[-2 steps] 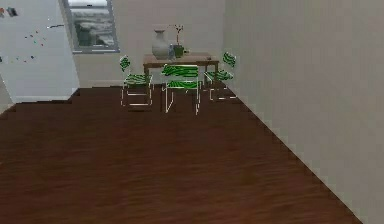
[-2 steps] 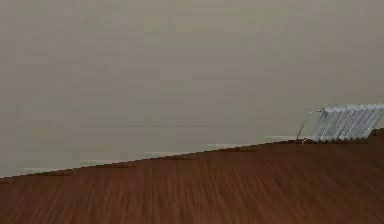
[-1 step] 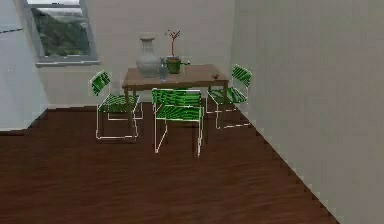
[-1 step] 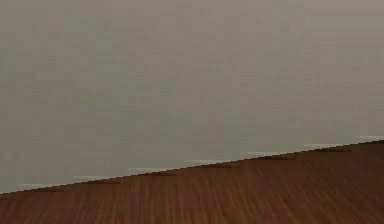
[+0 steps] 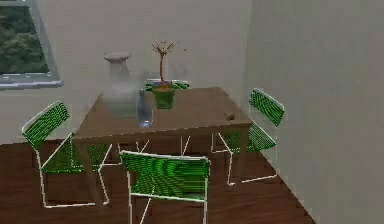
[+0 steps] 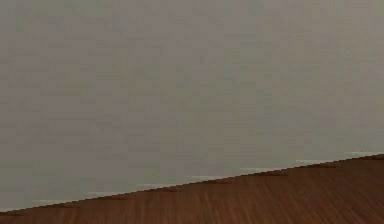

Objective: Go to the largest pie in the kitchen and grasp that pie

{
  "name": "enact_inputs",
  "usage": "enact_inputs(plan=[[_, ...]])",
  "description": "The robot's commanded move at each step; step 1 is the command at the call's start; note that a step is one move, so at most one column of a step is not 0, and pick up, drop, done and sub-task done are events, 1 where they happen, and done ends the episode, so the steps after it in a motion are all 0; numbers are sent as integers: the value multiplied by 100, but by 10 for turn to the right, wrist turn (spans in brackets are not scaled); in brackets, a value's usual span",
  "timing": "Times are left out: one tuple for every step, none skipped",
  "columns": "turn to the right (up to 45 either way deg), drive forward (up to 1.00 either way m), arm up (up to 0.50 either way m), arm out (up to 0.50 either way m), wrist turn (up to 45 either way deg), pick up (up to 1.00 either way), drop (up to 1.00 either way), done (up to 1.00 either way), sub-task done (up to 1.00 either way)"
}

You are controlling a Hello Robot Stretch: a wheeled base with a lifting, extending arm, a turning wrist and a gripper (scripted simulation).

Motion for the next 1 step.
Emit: enact_inputs(plan=[[90,0,0,0,0,0,0,0,0]])
